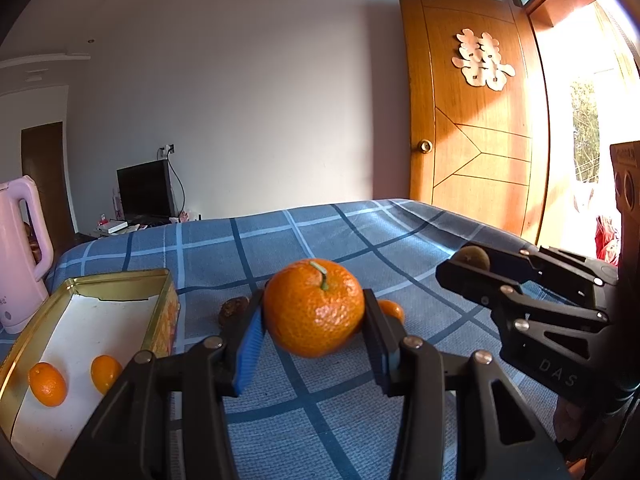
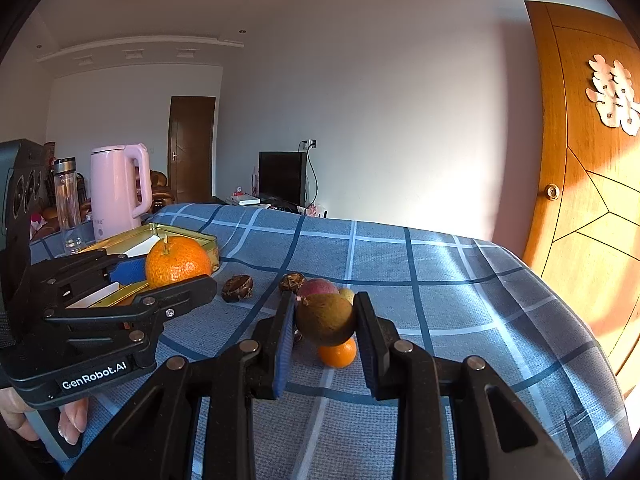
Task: Organize fruits
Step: 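Lift the tangerine and kiwi off the cloth with both tools, then carry the tangerine and kiwi over the gold tray with both tools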
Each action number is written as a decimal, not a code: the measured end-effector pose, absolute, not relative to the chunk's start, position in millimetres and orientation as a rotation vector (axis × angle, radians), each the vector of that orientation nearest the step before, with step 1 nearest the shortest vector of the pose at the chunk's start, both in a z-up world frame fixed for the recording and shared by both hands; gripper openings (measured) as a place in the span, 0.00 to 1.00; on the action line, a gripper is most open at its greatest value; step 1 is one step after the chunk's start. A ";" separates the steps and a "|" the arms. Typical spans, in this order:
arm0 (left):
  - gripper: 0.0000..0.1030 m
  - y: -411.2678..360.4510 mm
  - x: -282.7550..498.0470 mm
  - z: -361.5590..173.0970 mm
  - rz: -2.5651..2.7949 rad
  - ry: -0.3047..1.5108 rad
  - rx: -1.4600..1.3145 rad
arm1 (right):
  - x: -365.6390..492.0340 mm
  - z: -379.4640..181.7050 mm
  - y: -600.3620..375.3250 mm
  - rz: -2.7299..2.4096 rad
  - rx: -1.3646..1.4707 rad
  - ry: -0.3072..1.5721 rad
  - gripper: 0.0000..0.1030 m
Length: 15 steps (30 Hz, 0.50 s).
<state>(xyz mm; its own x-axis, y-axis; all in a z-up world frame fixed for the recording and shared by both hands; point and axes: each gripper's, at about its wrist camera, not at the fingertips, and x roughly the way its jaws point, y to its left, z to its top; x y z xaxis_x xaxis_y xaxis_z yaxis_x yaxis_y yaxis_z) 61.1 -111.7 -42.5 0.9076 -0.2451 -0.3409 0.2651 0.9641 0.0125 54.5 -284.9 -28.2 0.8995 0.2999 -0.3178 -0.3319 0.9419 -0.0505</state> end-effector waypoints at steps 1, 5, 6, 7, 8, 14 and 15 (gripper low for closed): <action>0.46 -111.5 60.9 -42.5 -0.262 0.342 0.059 | 53.8 -27.6 -284.3 0.328 -0.102 0.308 0.30; 0.46 -111.2 58.8 -42.2 -0.258 0.335 0.057 | 52.2 -25.7 -283.3 0.328 -0.096 0.295 0.30; 0.46 -111.3 58.7 -41.9 -0.258 0.334 0.057 | 51.6 -25.3 -282.8 0.327 -0.095 0.292 0.30; 0.46 -111.2 58.3 -41.9 -0.257 0.333 0.058 | 51.2 -24.8 -282.3 0.327 -0.093 0.289 0.30; 0.46 -110.9 57.5 -41.8 -0.255 0.330 0.059 | 50.7 -24.0 -281.7 0.328 -0.092 0.287 0.30; 0.46 -110.0 53.5 -39.7 -0.244 0.308 0.066 | 46.9 -18.3 -277.8 0.328 -0.086 0.259 0.30; 0.46 -109.3 53.5 -39.5 -0.242 0.307 0.066 | 46.5 -17.7 -277.3 0.328 -0.085 0.257 0.30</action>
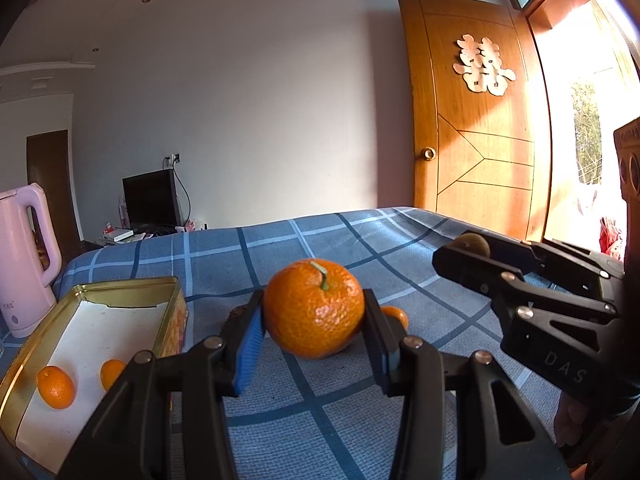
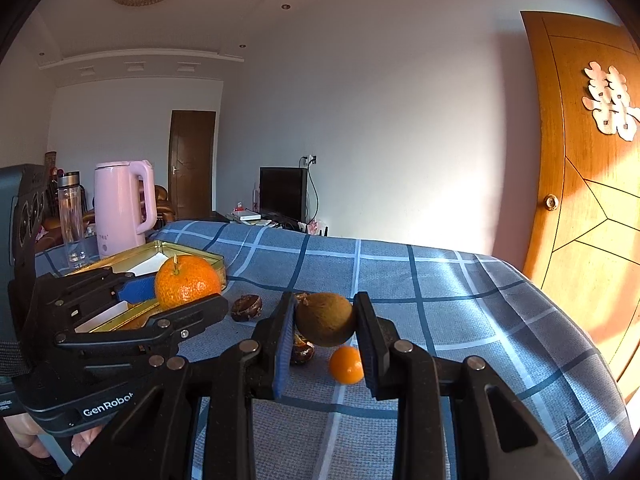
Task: Organize fruits
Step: 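Carry the tangerine and kiwi over the gold tray with both tools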
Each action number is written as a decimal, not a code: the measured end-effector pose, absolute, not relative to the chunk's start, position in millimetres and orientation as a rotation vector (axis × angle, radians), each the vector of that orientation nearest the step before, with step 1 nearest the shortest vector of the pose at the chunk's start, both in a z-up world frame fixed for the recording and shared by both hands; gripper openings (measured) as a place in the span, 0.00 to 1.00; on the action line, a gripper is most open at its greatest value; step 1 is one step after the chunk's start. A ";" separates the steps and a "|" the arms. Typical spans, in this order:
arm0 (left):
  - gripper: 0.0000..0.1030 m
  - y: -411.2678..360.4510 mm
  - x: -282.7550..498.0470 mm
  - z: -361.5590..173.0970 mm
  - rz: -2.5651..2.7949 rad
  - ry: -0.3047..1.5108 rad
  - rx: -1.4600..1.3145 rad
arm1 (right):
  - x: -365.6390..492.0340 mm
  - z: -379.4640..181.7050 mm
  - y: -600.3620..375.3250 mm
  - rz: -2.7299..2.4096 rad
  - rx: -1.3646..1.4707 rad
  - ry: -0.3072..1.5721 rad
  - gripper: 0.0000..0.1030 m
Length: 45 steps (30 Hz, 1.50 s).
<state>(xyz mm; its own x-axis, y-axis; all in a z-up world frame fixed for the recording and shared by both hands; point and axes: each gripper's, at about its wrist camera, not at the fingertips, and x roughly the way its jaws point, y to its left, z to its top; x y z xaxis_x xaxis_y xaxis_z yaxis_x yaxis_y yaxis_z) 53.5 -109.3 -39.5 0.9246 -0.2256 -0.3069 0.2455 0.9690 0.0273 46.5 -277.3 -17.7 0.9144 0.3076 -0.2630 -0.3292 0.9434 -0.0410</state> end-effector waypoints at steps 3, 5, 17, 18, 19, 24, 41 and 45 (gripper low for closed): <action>0.46 -106.1 52.9 -37.8 -0.238 0.305 0.059 | 45.9 -15.4 -274.5 0.331 -0.088 0.254 0.30; 0.46 -103.7 51.9 -36.0 -0.239 0.303 0.057 | 44.7 -13.1 -272.0 0.337 -0.092 0.252 0.30; 0.46 -85.7 45.1 -28.9 -0.204 0.296 0.061 | 47.2 -5.2 -248.7 0.387 -0.107 0.251 0.30; 0.46 -82.5 45.4 -28.9 -0.198 0.300 0.059 | 47.5 -5.2 -245.8 0.393 -0.109 0.252 0.30; 0.46 -79.0 45.4 -28.9 -0.193 0.304 0.054 | 48.1 -5.2 -242.1 0.401 -0.113 0.254 0.30; 0.46 -61.8 45.6 -28.8 -0.157 0.315 0.043 | 52.9 -5.4 -224.6 0.437 -0.132 0.262 0.30; 0.46 -0.7 46.2 -31.3 -0.010 0.353 0.019 | 59.2 4.6 -164.8 0.558 -0.190 0.257 0.30; 0.46 13.5 46.4 -34.0 0.026 0.370 0.011 | 61.1 5.9 -146.2 0.589 -0.212 0.261 0.30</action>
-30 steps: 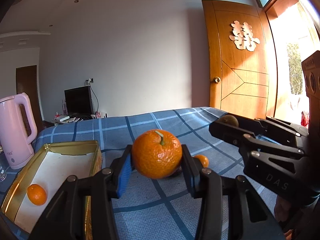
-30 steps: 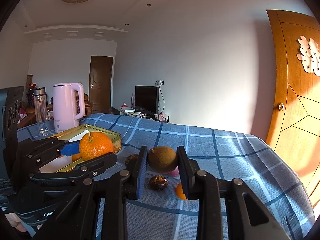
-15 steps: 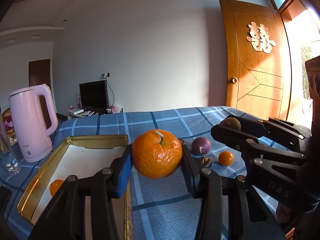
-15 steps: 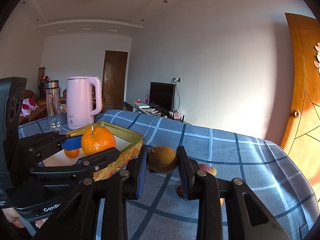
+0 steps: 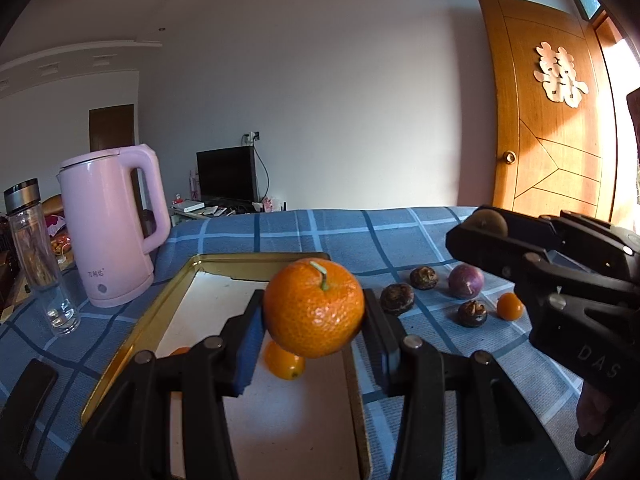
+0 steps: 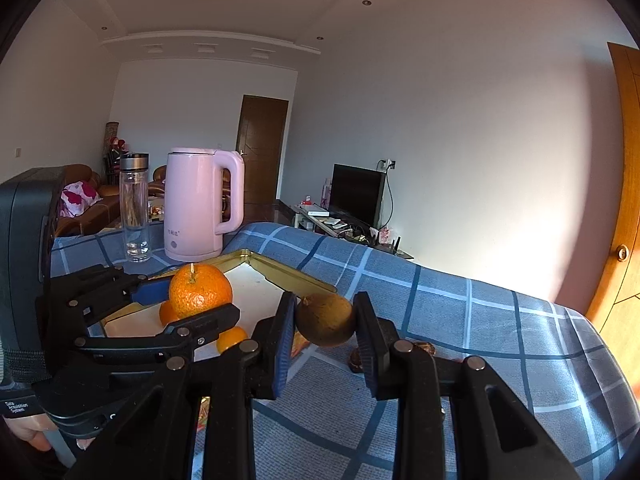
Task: Organize fruits
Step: 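Carry the tangerine and kiwi over the gold tray with both tools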
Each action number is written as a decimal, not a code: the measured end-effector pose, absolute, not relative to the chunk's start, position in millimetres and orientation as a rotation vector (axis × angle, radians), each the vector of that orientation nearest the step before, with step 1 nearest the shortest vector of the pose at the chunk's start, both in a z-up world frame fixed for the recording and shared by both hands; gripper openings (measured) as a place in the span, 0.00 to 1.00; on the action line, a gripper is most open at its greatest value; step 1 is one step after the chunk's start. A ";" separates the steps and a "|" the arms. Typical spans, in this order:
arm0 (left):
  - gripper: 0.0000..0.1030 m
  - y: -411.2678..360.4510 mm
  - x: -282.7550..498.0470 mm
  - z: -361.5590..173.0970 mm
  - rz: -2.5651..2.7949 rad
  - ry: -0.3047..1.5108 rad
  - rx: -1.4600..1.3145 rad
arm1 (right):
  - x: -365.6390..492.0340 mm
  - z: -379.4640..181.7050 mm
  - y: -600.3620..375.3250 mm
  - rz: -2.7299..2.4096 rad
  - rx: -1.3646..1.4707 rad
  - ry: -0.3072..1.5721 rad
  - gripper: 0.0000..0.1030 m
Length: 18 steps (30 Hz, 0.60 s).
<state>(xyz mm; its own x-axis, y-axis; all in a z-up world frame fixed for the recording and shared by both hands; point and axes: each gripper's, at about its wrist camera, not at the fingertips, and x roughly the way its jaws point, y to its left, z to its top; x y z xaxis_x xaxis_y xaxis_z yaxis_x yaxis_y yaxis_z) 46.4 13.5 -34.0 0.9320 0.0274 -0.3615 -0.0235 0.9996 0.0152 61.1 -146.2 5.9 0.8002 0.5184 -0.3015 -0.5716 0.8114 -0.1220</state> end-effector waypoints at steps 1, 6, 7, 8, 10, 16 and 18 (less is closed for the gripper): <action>0.46 17.5 47.1 -34.8 0.032 0.374 0.007 | 61.7 6.0 -142.0 0.598 -0.216 0.263 0.30; 0.46 35.4 48.0 -37.2 0.065 0.390 -0.007 | 66.0 4.4 -124.1 0.628 -0.234 0.274 0.30; 0.46 38.5 48.1 -37.6 0.070 0.393 -0.009 | 66.9 3.7 -120.8 0.634 -0.237 0.278 0.30; 0.46 41.4 48.5 -38.2 0.075 0.397 -0.010 | 68.1 2.6 -117.7 0.640 -0.240 0.283 0.30; 0.46 47.4 49.1 -39.6 0.084 0.403 -0.014 | 69.8 1.4 -112.7 0.650 -0.247 0.290 0.30; 0.46 64.3 47.6 -44.0 0.117 0.419 -0.023 | 72.9 -5.9 -93.6 0.687 -0.266 0.320 0.30; 0.46 71.1 47.5 -44.9 0.129 0.425 -0.029 | 73.4 -8.5 -89.0 0.700 -0.269 0.330 0.30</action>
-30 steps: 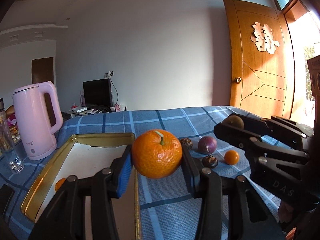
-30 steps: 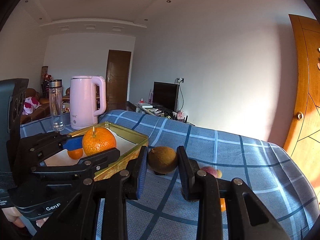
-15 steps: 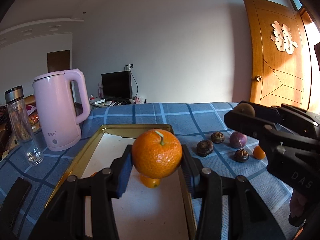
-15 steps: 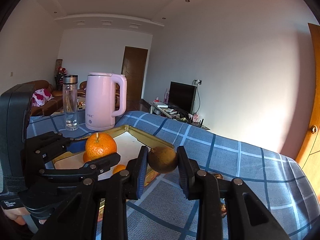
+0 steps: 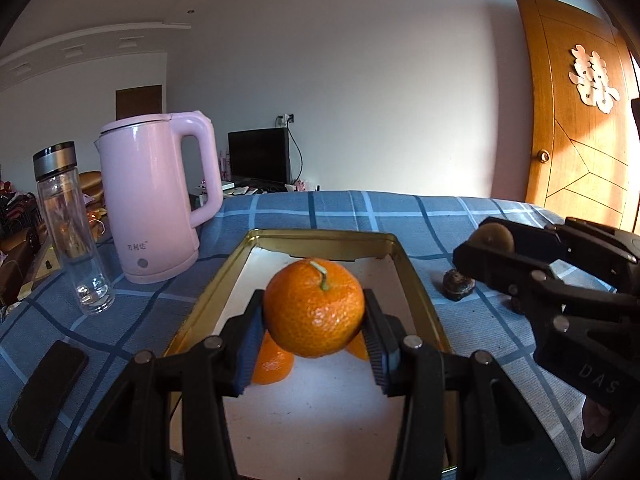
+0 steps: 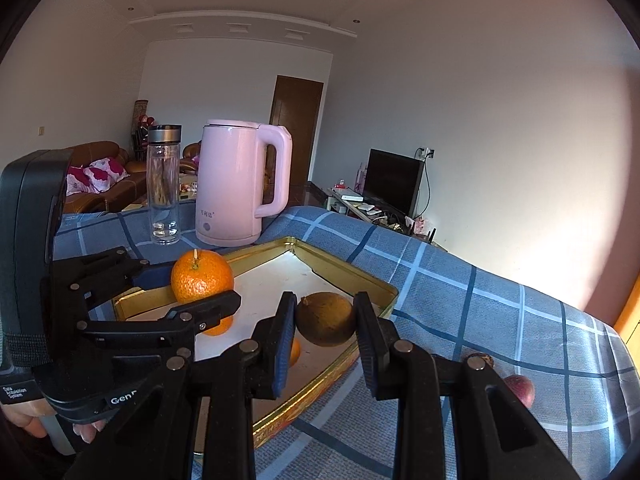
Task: Organize fruits
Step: 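Carry the tangerine and kiwi over the gold tray with both tools, then open both tools to drop the tangerine and kiwi into the tray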
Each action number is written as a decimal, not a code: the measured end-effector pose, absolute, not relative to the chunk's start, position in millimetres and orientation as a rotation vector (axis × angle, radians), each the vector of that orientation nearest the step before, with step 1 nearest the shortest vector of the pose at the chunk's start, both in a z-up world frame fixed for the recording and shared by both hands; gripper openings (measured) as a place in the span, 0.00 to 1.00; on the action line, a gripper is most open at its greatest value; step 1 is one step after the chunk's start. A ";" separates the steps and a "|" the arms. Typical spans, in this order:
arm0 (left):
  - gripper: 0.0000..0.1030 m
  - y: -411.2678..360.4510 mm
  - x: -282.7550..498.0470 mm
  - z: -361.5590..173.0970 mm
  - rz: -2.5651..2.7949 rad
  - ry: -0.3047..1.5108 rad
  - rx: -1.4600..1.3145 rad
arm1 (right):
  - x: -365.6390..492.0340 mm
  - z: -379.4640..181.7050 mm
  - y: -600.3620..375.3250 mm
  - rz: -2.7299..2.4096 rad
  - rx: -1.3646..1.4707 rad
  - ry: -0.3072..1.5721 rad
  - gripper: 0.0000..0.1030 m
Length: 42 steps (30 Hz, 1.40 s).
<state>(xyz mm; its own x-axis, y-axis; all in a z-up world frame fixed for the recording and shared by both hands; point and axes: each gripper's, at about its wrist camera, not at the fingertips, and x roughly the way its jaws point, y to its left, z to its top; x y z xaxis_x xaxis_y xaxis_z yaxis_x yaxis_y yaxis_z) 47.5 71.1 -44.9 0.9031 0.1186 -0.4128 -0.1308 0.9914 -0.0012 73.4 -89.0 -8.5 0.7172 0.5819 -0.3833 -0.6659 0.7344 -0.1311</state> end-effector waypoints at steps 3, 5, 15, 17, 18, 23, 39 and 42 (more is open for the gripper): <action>0.46 79.7 46.6 -46.1 0.145 0.432 -0.034 | 74.4 -12.1 -81.6 0.716 -0.278 0.346 0.30; 0.46 84.8 46.3 -46.7 0.157 0.438 -0.029 | 74.8 -15.4 -76.9 0.726 -0.287 0.357 0.30; 0.46 98.3 47.2 -53.7 0.177 0.480 -0.010 | 76.7 -31.6 -53.8 0.781 -0.328 0.421 0.30; 0.46 99.5 48.0 -54.6 0.172 0.493 -0.013 | 76.0 -35.4 -48.7 0.790 -0.345 0.434 0.30; 0.46 99.9 48.6 -55.1 0.170 0.500 -0.012 | 75.8 -37.4 -46.7 0.794 -0.352 0.439 0.30; 0.46 103.6 54.1 -58.4 0.159 0.536 -0.024 | 76.9 -44.9 -38.0 0.812 -0.376 0.470 0.30; 0.46 104.1 63.5 -66.1 0.127 0.606 -0.031 | 81.9 -55.2 -23.2 0.826 -0.426 0.550 0.30; 0.47 103.2 64.3 -67.0 0.131 0.613 -0.024 | 83.4 -56.1 -21.8 0.823 -0.428 0.559 0.30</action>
<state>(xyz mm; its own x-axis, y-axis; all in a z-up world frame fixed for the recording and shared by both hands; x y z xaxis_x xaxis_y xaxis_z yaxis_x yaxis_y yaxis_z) 64.3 103.2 -67.0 0.8101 0.1160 -0.5747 -0.1300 0.9914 0.0168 83.4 -21.8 -56.1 0.5516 0.5630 -0.6155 -0.7797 0.6102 -0.1406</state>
